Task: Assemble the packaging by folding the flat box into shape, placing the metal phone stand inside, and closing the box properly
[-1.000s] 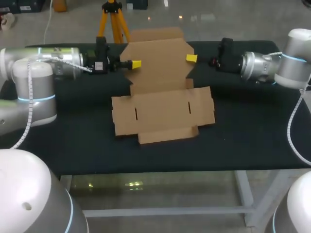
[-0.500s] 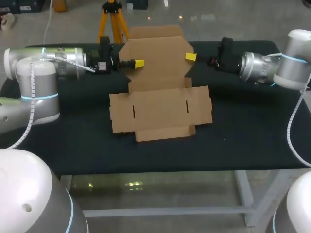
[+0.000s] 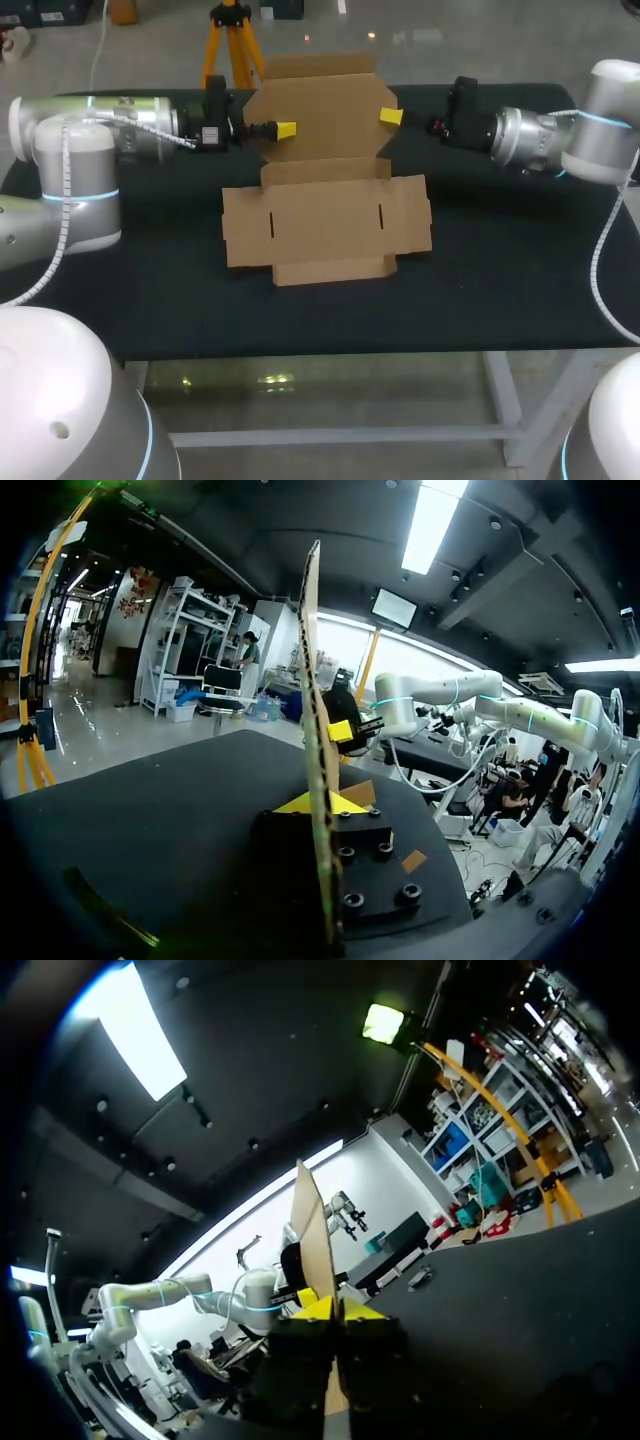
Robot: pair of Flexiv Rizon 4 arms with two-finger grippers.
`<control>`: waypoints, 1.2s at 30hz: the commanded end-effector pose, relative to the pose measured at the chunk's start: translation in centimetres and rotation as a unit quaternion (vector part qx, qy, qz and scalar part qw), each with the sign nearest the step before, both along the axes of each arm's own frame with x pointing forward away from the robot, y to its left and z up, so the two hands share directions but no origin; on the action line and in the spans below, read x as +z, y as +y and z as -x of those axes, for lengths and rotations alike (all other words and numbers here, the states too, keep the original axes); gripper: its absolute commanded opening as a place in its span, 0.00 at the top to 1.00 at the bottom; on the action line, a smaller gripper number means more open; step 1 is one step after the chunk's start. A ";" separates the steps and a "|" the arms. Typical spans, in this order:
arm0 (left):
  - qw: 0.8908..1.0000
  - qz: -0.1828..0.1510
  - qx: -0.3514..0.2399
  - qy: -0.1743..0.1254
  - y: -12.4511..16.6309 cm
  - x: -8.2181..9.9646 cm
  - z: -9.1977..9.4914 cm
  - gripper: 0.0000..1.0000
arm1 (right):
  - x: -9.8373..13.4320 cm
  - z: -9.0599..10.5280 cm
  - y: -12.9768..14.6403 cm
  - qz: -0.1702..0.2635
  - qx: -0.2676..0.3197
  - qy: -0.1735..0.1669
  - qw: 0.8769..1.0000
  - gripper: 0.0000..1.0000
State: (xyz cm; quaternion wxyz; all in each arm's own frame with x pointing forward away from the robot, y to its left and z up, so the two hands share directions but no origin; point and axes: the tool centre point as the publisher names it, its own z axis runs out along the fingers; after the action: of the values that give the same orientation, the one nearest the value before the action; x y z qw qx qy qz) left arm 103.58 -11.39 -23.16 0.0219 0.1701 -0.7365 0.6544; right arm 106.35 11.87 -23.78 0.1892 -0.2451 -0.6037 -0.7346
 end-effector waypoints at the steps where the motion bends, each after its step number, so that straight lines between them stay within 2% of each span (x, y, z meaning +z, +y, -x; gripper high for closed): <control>1: 1.000 0.001 -0.005 0.000 -0.2 -0.2 -0.4 1.00 | -0.1 -0.1 0.2 -0.003 0.003 -0.001 1.000 1.00; 8: 1.000 0.003 -0.010 -0.002 -0.3 -0.4 -0.5 1.00 | 0.0 -0.2 0.1 -0.009 0.005 0.004 1.000 1.00; 9: 1.000 0.004 -0.011 -0.002 -0.3 -0.4 -0.6 1.00 | 0.0 -0.2 0.1 -0.010 0.005 0.004 1.000 0.67; 10: 1.000 0.004 -0.012 -0.002 -0.2 -0.4 -0.7 1.00 | 0.1 -0.2 0.0 -0.009 0.005 0.005 1.000 0.58; 12: 1.000 0.005 -0.014 -0.002 -0.2 -0.4 -0.8 1.00 | 0.3 -0.1 -0.3 -0.006 0.001 0.004 1.000 0.49; 14: 1.000 0.006 -0.016 -0.003 -0.2 -0.3 -1.0 1.00 | 0.4 0.0 -0.6 0.002 -0.004 0.003 1.000 0.26; 16: 1.000 0.006 -0.018 -0.003 -0.1 -0.3 -1.2 1.00 | 0.6 0.2 -0.9 0.013 -0.011 0.002 1.000 0.22; 20: 1.000 0.008 -0.023 -0.001 -0.1 -0.2 -1.9 1.00 | 1.2 0.7 -1.9 0.039 -0.028 -0.003 0.999 0.26; 22: 1.000 0.009 -0.024 -0.003 -0.1 -0.1 -2.2 1.00 | 1.4 1.1 -2.5 0.052 -0.038 -0.008 0.998 0.35; 24: 0.999 0.012 -0.029 -0.005 0.0 0.0 -2.6 1.00 | 1.7 1.6 -3.1 0.065 -0.048 -0.013 0.997 0.50; 27: 0.999 0.015 -0.034 -0.007 -0.1 0.2 -3.2 1.00 | 1.9 2.4 -4.1 0.084 -0.065 -0.019 0.994 0.57; 30: 0.999 0.018 -0.038 -0.010 -0.2 0.4 -3.7 1.00 | 2.0 3.0 -5.0 0.096 -0.080 -0.022 0.992 0.74; 32: 0.999 0.017 -0.038 -0.011 -0.4 0.6 -4.0 1.00 | 1.9 3.6 -5.7 0.100 -0.088 -0.024 0.991 0.94; 33: 0.999 0.018 -0.038 -0.012 -0.4 0.6 -4.1 1.00 | 1.9 3.8 -5.9 0.103 -0.092 -0.025 0.990 1.00; 36: 0.999 0.018 -0.041 -0.015 -0.6 0.9 -4.5 1.00 | 1.8 4.7 -6.8 0.114 -0.103 -0.032 0.988 1.00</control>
State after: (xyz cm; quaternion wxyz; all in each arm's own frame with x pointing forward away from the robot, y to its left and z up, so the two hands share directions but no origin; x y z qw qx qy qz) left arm 107.34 -11.86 -22.24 0.0302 0.1404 -0.7310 0.6671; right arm 103.44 5.82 -22.52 0.1097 -0.2592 -0.6567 -0.6996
